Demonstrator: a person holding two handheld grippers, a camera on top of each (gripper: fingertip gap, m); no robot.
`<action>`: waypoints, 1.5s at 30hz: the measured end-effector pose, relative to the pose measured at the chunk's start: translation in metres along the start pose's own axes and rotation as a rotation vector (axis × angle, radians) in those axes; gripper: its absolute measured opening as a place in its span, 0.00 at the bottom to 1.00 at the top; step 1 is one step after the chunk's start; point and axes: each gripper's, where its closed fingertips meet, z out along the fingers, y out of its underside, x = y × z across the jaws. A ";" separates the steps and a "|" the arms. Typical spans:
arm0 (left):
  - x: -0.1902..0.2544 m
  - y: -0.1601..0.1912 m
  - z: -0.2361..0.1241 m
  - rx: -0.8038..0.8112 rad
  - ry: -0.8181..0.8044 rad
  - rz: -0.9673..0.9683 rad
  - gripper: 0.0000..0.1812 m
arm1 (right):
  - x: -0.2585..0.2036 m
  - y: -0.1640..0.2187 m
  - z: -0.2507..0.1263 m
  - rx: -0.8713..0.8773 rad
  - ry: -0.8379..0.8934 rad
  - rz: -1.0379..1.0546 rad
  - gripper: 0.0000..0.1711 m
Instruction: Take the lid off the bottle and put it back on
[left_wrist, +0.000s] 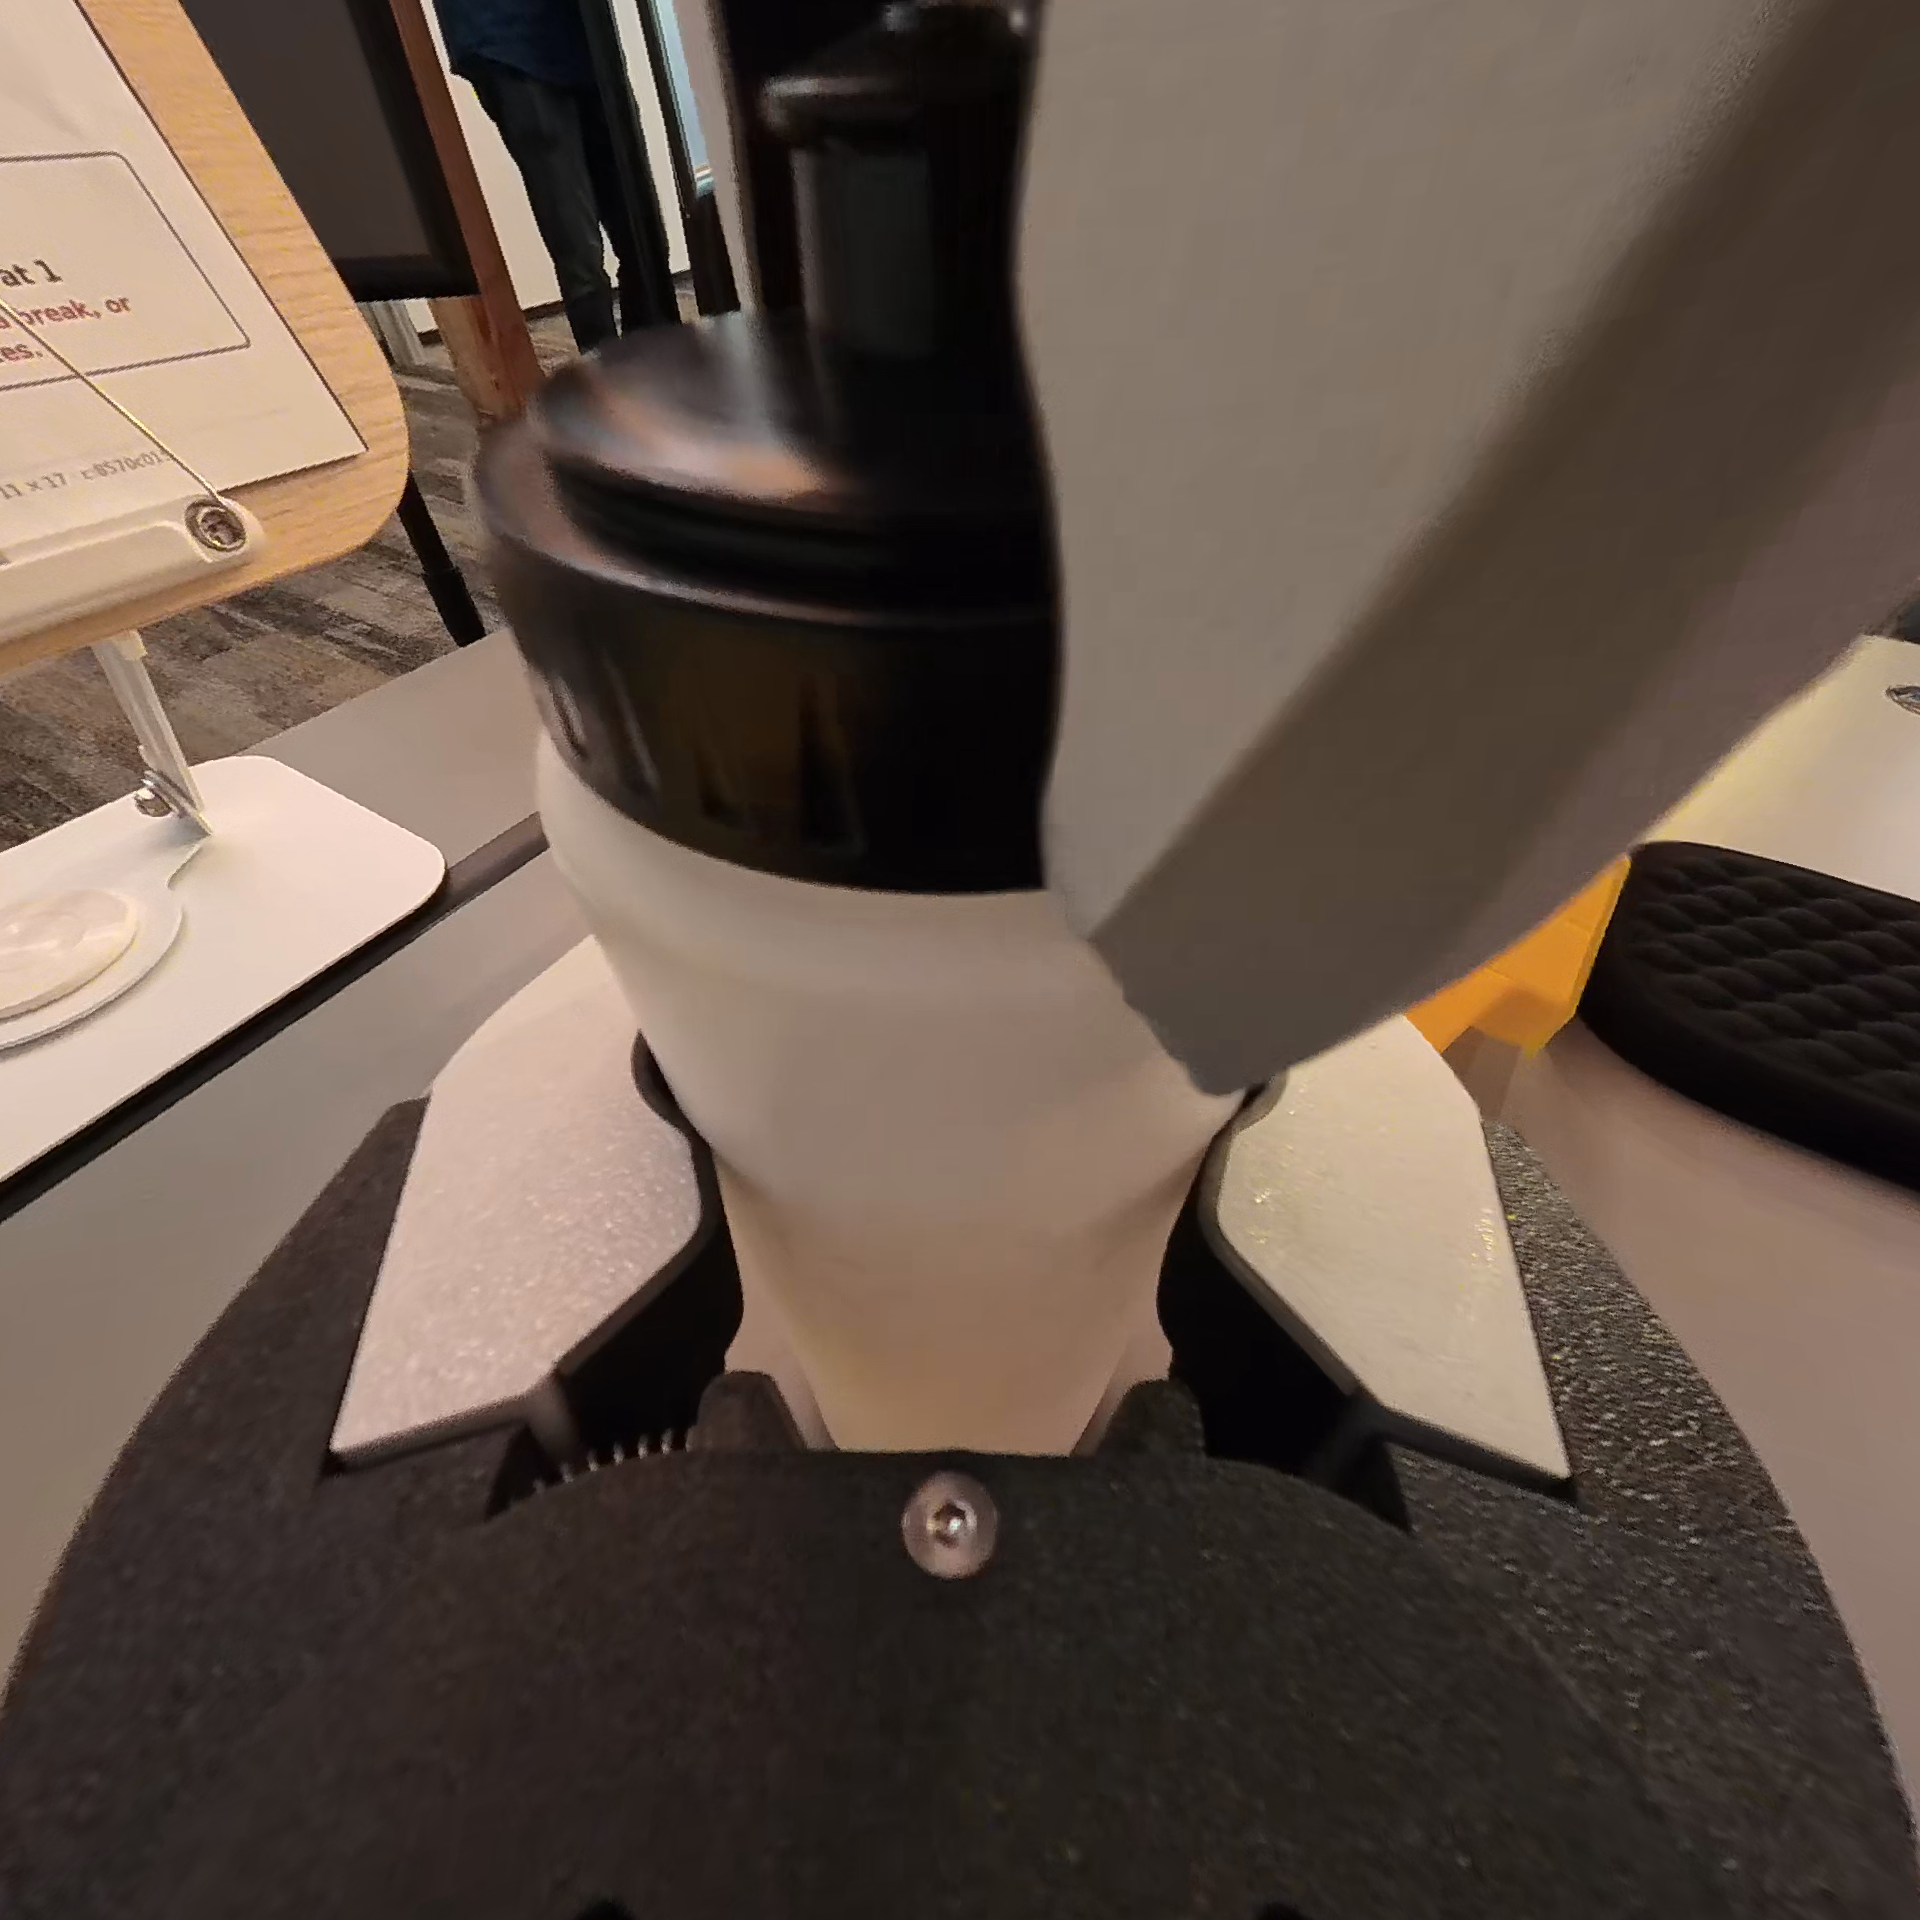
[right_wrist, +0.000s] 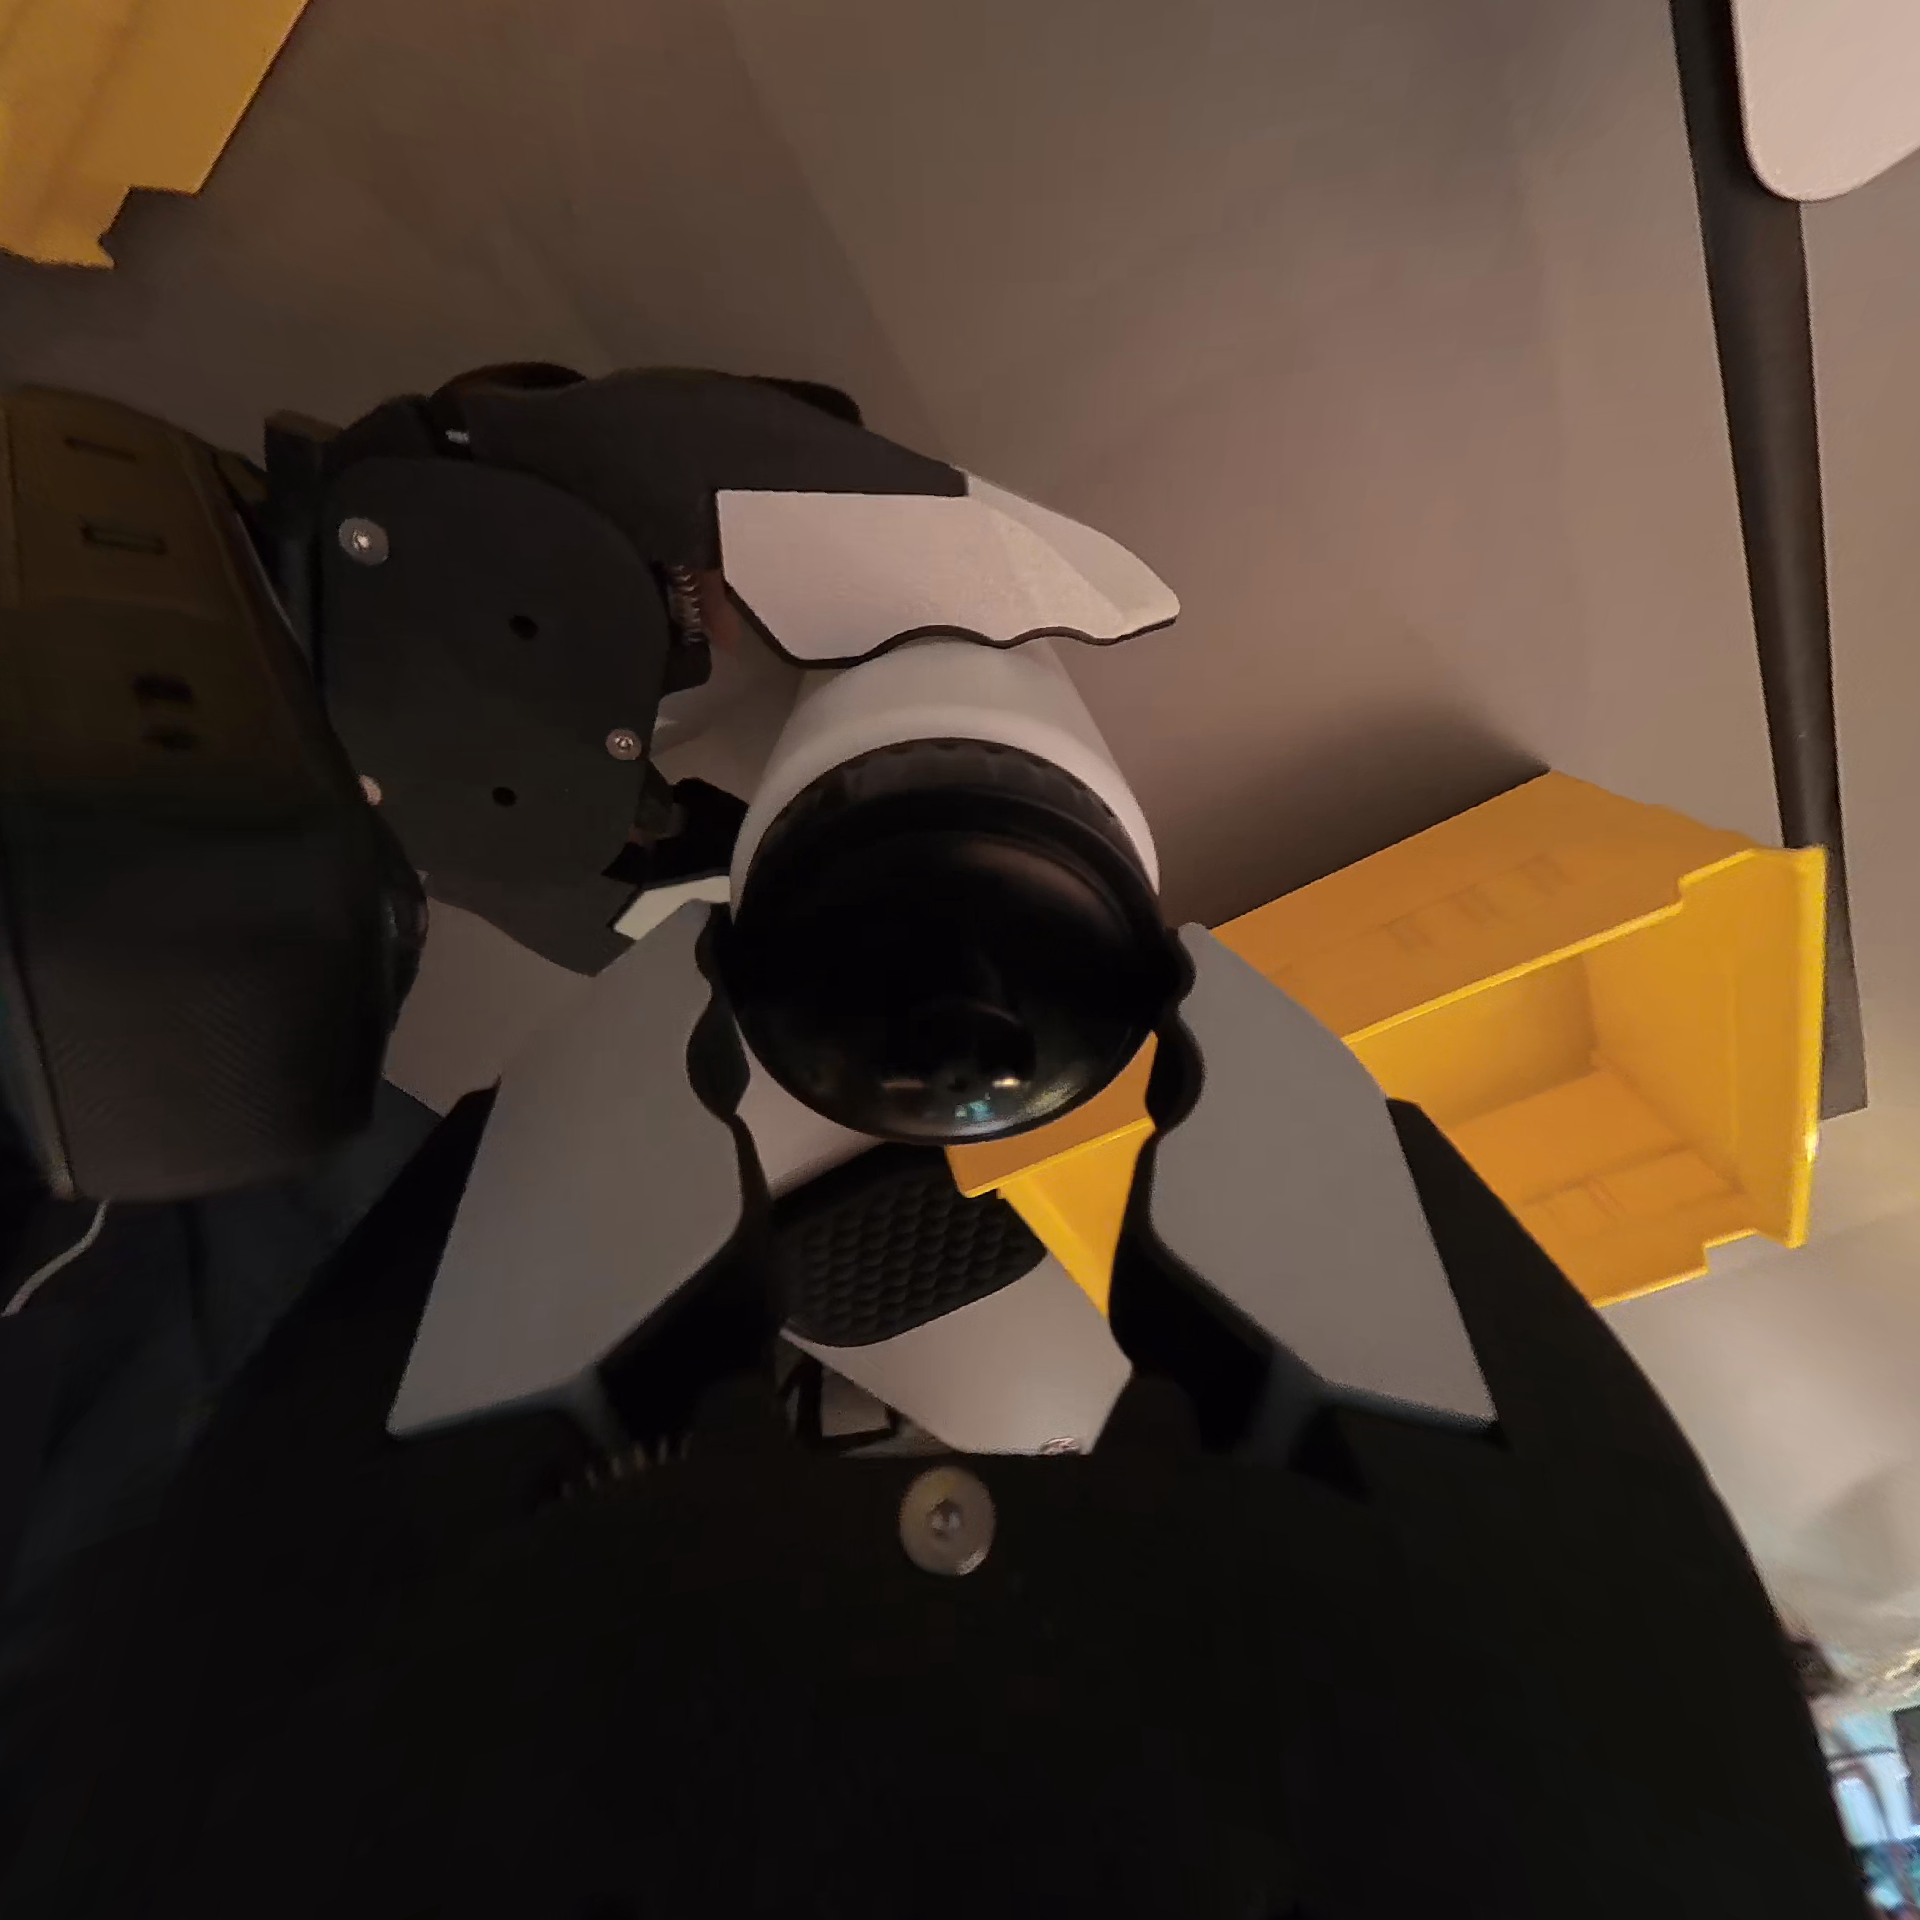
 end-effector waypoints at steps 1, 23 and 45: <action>-0.001 0.000 0.000 0.003 0.005 -0.014 0.57 | 0.001 -0.003 0.000 0.019 -0.007 -0.020 0.45; -0.006 -0.006 0.002 0.098 -0.014 0.040 0.63 | 0.000 -0.008 0.002 0.063 -0.114 -0.049 0.46; -0.006 -0.005 0.002 0.090 -0.023 0.045 0.59 | 0.002 -0.011 0.002 0.055 -0.070 0.117 0.45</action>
